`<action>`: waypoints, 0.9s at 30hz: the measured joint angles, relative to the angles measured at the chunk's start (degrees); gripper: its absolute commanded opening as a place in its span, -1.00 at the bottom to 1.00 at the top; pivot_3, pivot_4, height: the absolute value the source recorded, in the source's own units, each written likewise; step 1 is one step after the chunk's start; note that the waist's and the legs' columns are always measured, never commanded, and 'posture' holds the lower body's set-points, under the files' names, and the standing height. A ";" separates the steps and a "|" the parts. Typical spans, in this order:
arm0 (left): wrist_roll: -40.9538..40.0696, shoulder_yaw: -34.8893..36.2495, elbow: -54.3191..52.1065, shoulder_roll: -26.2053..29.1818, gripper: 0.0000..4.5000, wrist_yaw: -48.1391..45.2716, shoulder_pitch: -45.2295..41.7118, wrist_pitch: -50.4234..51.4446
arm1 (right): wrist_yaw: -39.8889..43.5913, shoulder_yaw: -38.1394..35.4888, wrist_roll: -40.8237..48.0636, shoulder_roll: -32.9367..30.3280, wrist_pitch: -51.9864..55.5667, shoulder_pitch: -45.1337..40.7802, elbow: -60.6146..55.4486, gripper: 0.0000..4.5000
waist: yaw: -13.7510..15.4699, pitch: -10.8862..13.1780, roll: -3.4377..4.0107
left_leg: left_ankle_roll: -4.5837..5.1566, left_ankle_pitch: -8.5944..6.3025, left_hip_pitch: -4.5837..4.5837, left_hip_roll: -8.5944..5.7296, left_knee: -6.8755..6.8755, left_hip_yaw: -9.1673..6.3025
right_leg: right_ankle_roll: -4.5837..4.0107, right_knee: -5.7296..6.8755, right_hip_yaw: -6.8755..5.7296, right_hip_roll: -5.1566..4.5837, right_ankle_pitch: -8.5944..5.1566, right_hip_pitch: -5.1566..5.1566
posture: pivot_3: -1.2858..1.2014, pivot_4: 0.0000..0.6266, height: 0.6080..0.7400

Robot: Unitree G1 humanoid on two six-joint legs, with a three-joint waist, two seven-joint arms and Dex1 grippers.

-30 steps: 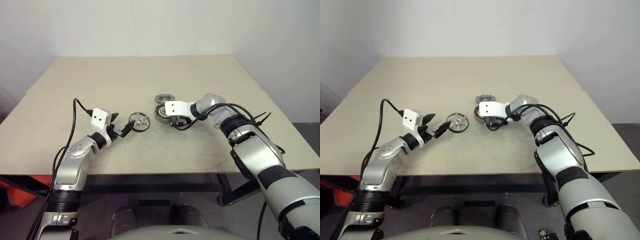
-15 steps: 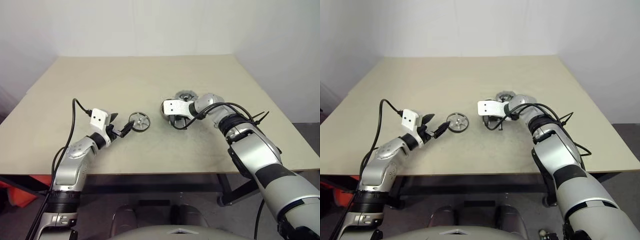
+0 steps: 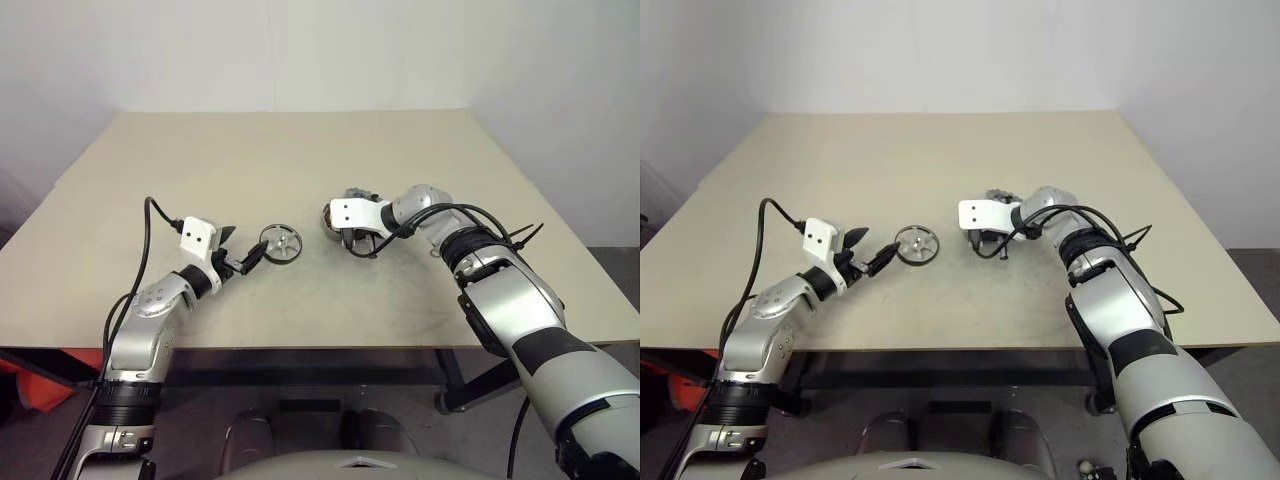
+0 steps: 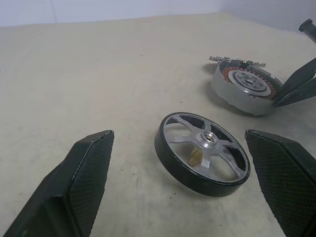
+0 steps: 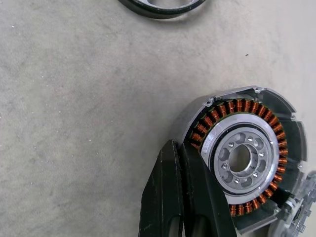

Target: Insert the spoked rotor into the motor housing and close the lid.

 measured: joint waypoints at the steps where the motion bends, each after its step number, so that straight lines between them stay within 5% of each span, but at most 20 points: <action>1: 0.00 0.00 0.01 -0.04 1.00 0.00 -0.01 0.00 | 0.20 -0.13 0.01 -0.11 -0.02 0.00 -0.04 -0.99 | 0.00 0.00 0.00 | 0.00 0.00 0.00 0.00 0.00 0.00 | 0.00 0.00 0.00 0.00 0.00 0.00 | 0.03 -1.00 1.00; 14: 0.21 -0.32 0.34 -0.69 1.00 -0.01 -0.06 -0.17 | 13.42 -2.35 3.70 -8.30 -3.06 1.79 -10.64 -0.99 | -0.09 0.02 0.00 | 0.02 0.00 -0.12 0.02 -0.01 0.04 | -0.01 0.00 -0.01 0.02 -0.02 -0.12 | 0.03 -1.00 1.00; 27: 0.36 -0.49 0.60 -1.08 1.00 -0.04 -0.02 -0.61 | 21.95 -2.69 9.04 -15.09 2.95 15.90 -33.14 -0.99 | 0.53 0.03 -0.03 | 0.08 0.04 -0.13 -0.01 0.02 0.03 | 0.03 -0.03 -0.02 0.00 -0.04 -0.11 | 0.03 -1.00 1.00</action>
